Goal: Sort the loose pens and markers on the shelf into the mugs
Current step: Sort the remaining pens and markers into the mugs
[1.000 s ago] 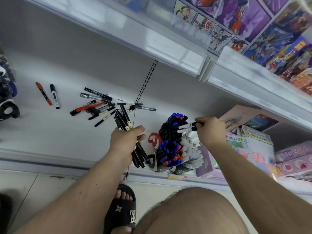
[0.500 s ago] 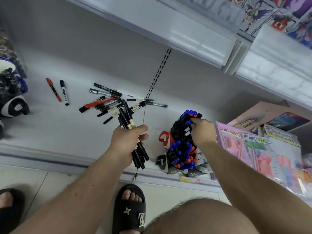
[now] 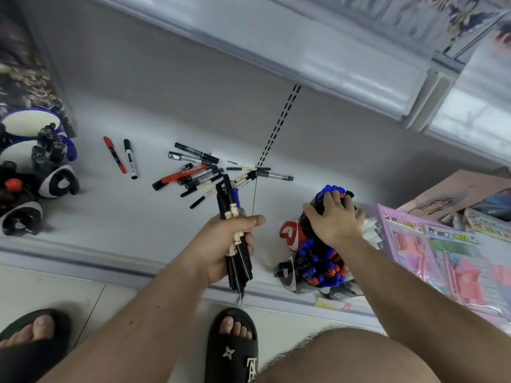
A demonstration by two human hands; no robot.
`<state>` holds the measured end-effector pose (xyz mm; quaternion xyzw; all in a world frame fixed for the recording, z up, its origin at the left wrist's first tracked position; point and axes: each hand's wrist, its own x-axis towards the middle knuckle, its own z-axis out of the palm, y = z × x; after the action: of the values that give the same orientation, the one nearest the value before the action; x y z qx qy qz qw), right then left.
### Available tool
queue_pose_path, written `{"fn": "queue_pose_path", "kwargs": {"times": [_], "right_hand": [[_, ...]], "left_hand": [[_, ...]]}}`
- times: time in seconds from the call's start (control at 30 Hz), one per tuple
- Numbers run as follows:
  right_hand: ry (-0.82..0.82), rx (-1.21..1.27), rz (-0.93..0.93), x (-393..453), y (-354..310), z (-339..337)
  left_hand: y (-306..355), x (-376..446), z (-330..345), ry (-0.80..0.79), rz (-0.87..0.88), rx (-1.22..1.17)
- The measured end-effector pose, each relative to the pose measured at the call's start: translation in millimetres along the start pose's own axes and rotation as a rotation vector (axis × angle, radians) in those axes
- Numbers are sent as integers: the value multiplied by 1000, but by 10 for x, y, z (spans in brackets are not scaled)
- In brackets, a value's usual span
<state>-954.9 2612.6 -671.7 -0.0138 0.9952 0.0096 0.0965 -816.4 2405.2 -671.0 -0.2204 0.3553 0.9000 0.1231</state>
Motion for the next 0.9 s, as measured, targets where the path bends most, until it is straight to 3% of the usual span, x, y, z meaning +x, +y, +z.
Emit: {"fn": "queue_pose_path", "kwargs": {"times": [0.1, 0.2, 0.33, 0.43, 0.67, 0.77, 0.9], "right_hand": [[15, 327, -120, -240, -279, -406], [-258, 753, -196, -625, -616, -868], [-415, 589, -393, -1056, -950, -1221], [-450, 467, -384, -1195, -1067, -1293], [-443, 689, -262, -1441, -1121, -1381], [-311, 719, -212, -1531, -1114, -1371], [-99, 929, -93, -1491, -1041, -1396]], "left_hand": [[3, -97, 5, -189, -85, -127], [12, -210, 34, -340, -111, -163], [69, -383, 78, -484, -117, -182], [104, -508, 93, -555, -124, -121], [165, -741, 154, -492, -139, -152], [217, -805, 189, -455, -113, -136], [273, -788, 165, -216, -43, -226]]}}
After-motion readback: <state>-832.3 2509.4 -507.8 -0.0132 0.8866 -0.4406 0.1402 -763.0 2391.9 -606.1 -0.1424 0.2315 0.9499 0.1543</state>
